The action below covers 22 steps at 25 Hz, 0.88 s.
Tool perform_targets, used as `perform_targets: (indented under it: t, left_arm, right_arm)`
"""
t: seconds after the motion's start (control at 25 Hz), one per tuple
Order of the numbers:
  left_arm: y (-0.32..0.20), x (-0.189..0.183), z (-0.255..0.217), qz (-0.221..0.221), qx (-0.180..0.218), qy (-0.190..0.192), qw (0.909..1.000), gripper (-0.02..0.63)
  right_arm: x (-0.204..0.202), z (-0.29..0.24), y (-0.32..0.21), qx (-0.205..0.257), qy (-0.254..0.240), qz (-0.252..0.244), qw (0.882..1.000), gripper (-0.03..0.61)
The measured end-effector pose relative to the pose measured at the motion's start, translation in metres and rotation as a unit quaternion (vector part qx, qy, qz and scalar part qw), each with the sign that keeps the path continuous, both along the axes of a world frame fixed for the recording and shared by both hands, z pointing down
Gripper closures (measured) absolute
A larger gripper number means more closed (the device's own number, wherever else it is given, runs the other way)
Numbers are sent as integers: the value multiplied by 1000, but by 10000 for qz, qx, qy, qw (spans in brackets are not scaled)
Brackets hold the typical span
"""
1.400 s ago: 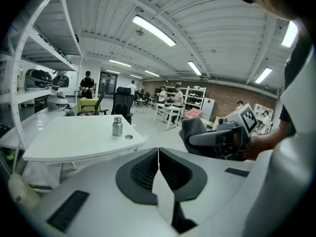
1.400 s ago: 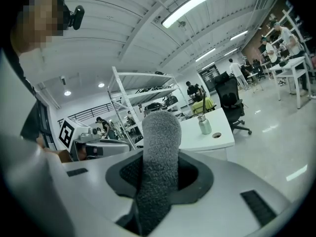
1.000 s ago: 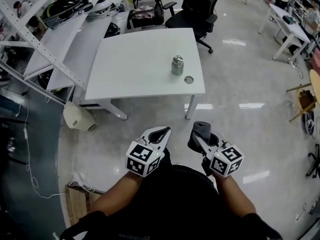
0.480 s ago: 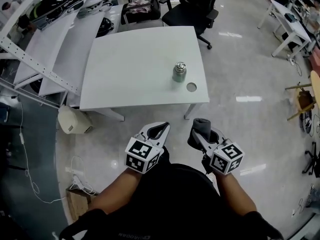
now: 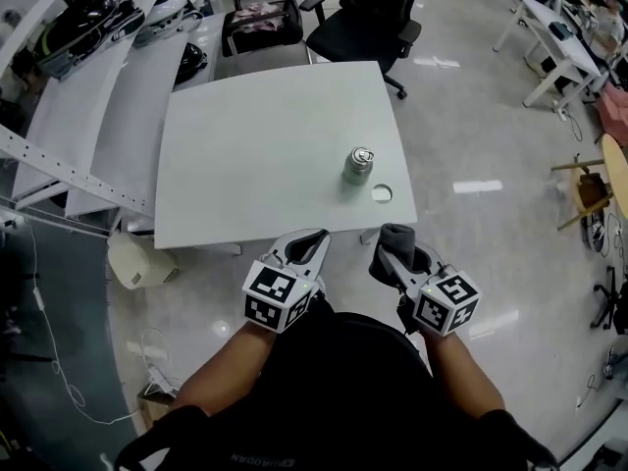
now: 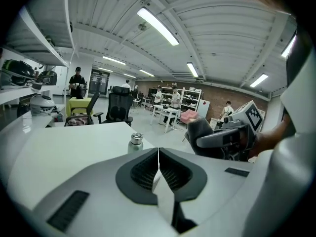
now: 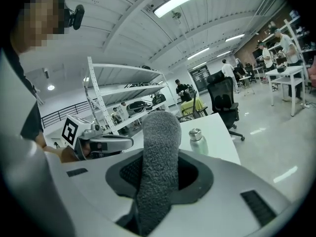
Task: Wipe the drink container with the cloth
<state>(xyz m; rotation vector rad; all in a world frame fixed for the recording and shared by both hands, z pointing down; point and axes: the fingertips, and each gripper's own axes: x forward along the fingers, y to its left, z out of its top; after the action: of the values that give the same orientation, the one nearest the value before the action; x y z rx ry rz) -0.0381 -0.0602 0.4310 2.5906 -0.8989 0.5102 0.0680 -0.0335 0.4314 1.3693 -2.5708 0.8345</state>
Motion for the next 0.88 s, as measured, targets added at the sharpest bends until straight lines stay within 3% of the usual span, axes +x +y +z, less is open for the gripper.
perform_targets:
  t: [0.36,0.88]
  left_arm:
    - [-52,-15,-1,303,118,0,9995,595]
    - [-88,-12,10,604,137,-5,9981,597]
  right_arm:
    - [-11,-1,-51,25,55,369,9993,468]
    - [-12,0,-78,-27,216,587,9980,468]
